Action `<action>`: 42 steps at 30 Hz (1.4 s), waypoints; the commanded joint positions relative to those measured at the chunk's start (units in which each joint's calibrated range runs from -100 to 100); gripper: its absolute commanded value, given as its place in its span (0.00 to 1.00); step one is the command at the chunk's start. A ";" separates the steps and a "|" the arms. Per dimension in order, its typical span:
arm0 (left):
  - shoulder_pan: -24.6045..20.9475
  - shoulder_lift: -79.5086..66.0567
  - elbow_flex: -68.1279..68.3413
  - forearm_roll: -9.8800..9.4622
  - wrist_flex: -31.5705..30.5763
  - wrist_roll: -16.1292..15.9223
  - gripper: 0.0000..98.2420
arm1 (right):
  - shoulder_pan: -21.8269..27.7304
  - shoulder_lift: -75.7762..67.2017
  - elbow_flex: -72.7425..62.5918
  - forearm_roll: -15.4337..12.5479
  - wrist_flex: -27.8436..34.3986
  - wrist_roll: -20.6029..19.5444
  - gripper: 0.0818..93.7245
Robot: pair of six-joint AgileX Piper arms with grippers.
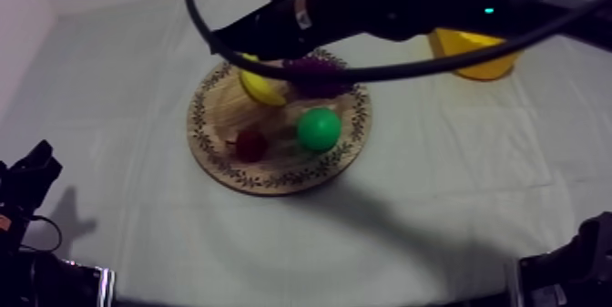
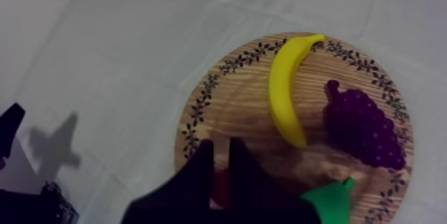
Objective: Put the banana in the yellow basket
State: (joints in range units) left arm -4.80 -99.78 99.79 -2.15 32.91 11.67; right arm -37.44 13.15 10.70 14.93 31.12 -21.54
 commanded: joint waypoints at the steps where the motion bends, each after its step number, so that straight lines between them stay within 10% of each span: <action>1: -0.01 -0.05 -0.01 -0.03 0.00 0.01 0.00 | -0.05 4.20 -2.07 0.13 0.50 -0.07 0.13; 13: -0.01 -0.05 -0.01 -0.03 0.00 -0.01 0.00 | 1.62 10.63 -7.10 0.02 1.43 1.44 0.88; 42: -0.01 -0.05 -0.01 -0.03 0.00 0.01 0.00 | 3.44 33.11 -25.37 1.95 3.66 2.84 0.65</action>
State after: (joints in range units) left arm -4.80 -99.78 99.79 -2.15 32.91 11.67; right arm -33.97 44.81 -14.04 15.87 34.54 -17.73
